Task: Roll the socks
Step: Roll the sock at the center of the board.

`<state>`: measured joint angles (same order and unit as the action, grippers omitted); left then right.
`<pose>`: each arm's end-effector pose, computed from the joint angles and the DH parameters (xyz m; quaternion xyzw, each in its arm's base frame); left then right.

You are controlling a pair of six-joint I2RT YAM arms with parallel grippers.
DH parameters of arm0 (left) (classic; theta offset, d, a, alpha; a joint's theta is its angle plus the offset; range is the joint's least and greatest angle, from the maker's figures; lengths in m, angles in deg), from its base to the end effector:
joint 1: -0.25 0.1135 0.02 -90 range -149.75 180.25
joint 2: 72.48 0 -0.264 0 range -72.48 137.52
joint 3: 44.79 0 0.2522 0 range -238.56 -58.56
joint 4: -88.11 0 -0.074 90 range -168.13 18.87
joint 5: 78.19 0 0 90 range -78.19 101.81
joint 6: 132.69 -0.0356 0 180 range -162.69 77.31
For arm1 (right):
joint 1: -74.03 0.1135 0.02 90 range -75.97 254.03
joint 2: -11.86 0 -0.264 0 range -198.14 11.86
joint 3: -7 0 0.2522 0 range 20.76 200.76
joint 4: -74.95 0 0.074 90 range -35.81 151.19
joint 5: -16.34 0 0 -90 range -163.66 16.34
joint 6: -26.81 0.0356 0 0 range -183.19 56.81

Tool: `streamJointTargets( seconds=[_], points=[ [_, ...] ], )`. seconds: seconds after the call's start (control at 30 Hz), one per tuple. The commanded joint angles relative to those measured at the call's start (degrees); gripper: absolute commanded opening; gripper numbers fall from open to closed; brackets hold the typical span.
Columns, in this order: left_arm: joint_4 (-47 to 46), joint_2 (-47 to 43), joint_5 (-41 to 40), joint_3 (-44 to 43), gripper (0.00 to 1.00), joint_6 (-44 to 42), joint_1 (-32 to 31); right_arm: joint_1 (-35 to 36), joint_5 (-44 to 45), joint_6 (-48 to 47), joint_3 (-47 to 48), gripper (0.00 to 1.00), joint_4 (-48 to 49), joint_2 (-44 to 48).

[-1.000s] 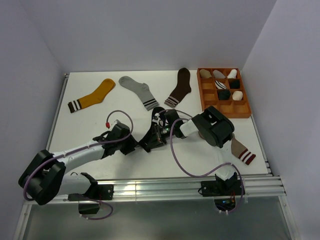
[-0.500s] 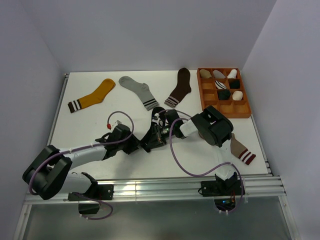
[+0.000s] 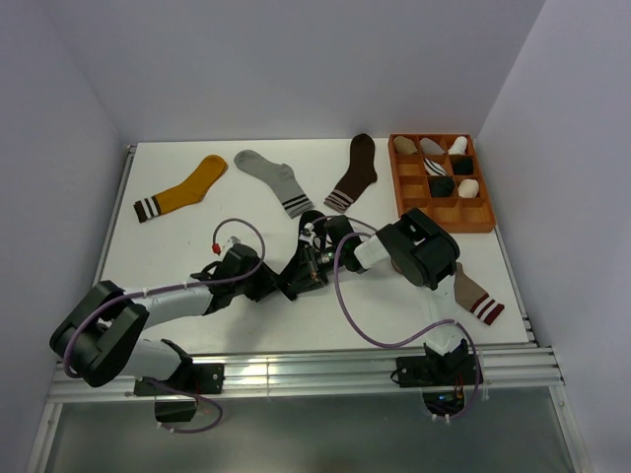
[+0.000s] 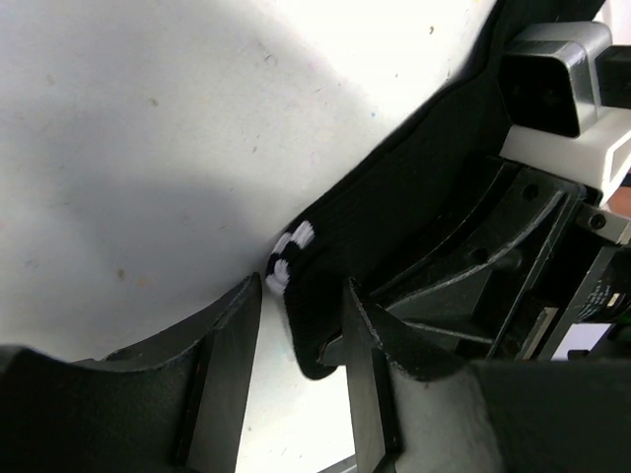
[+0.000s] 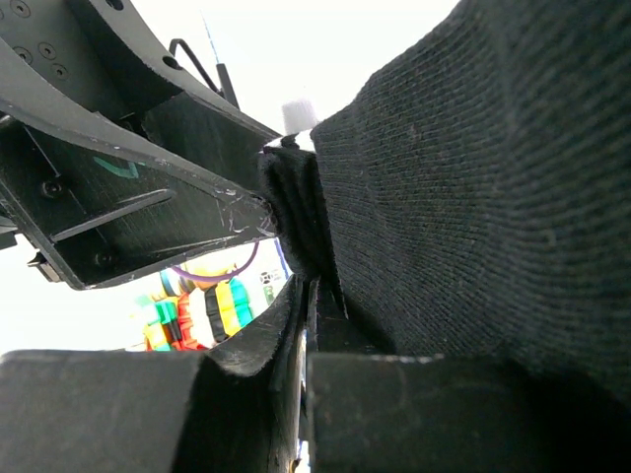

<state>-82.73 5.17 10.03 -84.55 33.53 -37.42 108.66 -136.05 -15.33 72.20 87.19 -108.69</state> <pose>0.1885 -0.1441 0.1363 -0.3125 0.8764 -0.2989 0.2118 0.2813 0.2326 0.0715 0.1143 -0.8033 -0.5817 0.0574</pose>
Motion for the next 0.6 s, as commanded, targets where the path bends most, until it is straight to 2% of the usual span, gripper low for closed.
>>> streamJointTargets(
  seconds=[0.0,0.1,0.3,0.37,0.57],
  points=[
    [2.1,2.9,-1.7,-0.3,0.45,0.5,0.3,0.1,3.0,-1.7,-0.1,0.0,-4.5,-2.3],
    [3.6,3.9,-1.7,-0.7,0.4,0.9,0.3,0.1,3.1,-2.2,-0.1,0.0,-4.6,-2.1],
    [9.7,2.3,-3.6,-2.5,0.2,0.1,0.3,0.2,6.9,-6.5,0.5,0.01,-9.9,1.2],
    [12.3,1.4,-4.2,-3.7,0.13,-1.1,0.3,0.5,8.9,-10.2,0.9,0.07,-13.6,3.0],
    [23.9,2.7,-6.9,-11.4,0.07,-5.8,0.3,3.1,22.3,-19.8,-0.5,0.34,-20.3,14.3]
  ],
)
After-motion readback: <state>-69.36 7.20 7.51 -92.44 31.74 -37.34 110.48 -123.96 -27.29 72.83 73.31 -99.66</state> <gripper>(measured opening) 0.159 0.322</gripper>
